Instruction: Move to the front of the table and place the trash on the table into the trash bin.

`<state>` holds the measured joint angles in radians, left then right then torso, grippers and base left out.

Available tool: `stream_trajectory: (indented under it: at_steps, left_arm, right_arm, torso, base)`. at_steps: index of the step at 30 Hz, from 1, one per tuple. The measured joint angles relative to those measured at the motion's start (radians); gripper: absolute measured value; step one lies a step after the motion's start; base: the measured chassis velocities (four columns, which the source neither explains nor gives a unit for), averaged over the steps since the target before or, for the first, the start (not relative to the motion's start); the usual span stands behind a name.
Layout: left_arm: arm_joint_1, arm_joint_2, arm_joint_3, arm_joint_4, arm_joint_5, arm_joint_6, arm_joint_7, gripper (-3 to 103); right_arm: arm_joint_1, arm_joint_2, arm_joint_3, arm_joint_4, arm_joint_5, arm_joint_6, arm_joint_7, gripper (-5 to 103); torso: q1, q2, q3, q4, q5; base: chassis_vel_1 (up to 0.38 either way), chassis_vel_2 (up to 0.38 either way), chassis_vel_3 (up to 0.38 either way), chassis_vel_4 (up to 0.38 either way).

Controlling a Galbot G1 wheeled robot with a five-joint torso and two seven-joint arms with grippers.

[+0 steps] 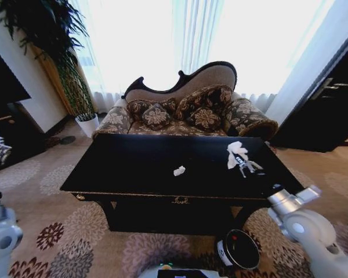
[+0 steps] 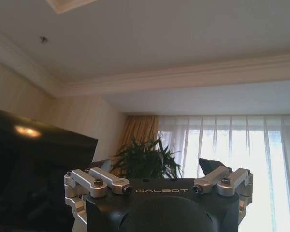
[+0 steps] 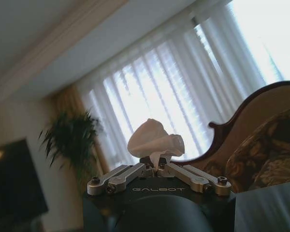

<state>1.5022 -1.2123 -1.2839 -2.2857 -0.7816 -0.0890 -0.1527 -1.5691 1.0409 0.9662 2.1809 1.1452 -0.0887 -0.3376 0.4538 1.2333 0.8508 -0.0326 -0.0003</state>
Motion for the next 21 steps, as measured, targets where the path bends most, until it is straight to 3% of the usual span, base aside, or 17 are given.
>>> stream_trajectory:
  at_steps: [9, 12, 13, 16, 17, 21]
  left_arm:
    - [0.004, -0.024, 0.036, 0.004, -0.012, 0.01, -0.032, 100]
    - [0.005, -0.024, 0.03, 0.004, -0.012, 0.01, -0.034, 100]
    - [0.005, -0.024, 0.03, 0.004, -0.012, 0.01, -0.034, 100]
    - [0.005, -0.017, 0.026, 0.012, -0.015, 0.01, -0.036, 100]
    - [0.005, -0.017, 0.026, 0.012, -0.015, 0.01, -0.036, 100]
    - [0.006, -0.011, 0.01, 0.01, -0.025, 0.013, -0.042, 100]
  right_arm:
    - [0.0, 0.096, 0.074, -0.093, 0.006, 0.019, -0.083, 0]
    - [0.006, 0.094, 0.089, -0.186, 0.012, 0.091, -0.214, 0]
    - [0.006, 0.094, 0.089, -0.186, 0.012, 0.091, -0.214, 0]
    - [0.012, 0.086, 0.101, -0.294, 0.075, 0.174, -0.41, 0]
    - [0.012, 0.086, 0.101, -0.294, 0.075, 0.174, -0.41, 0]
    - [0.023, 0.07, 0.117, -0.431, 0.127, 0.189, -0.569, 0]
  torso:
    - [0.0, 0.0, 0.0, 0.0, 0.0001]
    - [0.0, 0.0, 0.0, 0.0003, 0.0]
    - [0.0, 0.0, 0.0, 0.0003, 0.0]
    - [0.0, 0.0, 0.0, 0.0002, 0.0001]
    - [0.0, 0.0, 0.0, 0.0002, 0.0001]
    - [0.0, 0.0, 0.0, 0.0003, 0.0003]
  base:
    - [0.0, 0.0, 0.0, 0.0]
    - [0.0, 0.0, 0.0, 0.0]
    - [0.0, 0.0, 0.0, 0.0]
    - [0.0, 0.0, 0.0, 0.0]
    - [0.0, 0.0, 0.0, 0.0]
    - [0.0, 0.0, 0.0, 0.0]
